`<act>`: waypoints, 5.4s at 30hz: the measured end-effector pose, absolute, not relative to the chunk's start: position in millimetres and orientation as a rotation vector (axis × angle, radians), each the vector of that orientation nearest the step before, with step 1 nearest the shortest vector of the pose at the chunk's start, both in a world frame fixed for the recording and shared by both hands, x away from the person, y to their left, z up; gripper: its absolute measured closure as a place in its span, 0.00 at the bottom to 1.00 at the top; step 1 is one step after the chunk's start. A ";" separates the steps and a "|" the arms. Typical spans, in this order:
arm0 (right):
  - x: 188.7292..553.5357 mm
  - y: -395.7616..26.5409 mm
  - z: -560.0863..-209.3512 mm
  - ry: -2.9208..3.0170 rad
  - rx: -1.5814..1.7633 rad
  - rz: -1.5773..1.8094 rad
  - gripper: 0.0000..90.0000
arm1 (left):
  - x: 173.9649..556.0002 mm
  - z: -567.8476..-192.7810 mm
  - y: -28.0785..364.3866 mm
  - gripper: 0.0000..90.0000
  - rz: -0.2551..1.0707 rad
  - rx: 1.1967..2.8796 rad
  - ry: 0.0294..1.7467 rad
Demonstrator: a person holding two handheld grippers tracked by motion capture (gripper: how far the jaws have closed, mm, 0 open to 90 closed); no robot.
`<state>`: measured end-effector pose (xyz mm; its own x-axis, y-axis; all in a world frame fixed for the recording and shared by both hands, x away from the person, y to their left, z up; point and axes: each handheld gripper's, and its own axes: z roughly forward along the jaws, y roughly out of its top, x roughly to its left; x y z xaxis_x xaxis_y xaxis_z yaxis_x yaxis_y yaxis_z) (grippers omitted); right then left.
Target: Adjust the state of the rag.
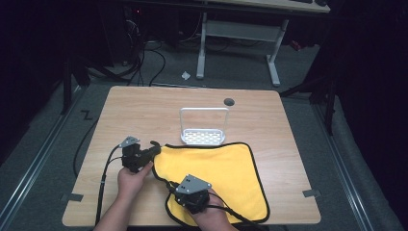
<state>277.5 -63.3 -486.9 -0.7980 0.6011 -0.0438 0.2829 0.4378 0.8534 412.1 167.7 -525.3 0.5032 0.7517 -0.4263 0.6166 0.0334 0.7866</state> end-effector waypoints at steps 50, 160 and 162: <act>263.9 -125.6 -477.3 2.282 0.784 1.294 0.93 | 408.2 -481.8 94.5 0.92 0.259 1.671 1.191; 309.3 -217.3 -524.9 2.325 1.181 0.990 0.82 | 330.4 -527.9 78.2 0.74 0.170 2.088 0.916; 309.3 -216.6 -524.8 2.327 1.182 0.986 0.81 | 336.1 -526.0 80.9 0.71 0.186 2.060 0.937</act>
<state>309.3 -216.6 -524.8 -0.5907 0.8069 0.0030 0.5632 0.4097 0.7176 336.1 80.9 -526.0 0.7088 0.6784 -0.1933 0.5529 -0.3639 0.7496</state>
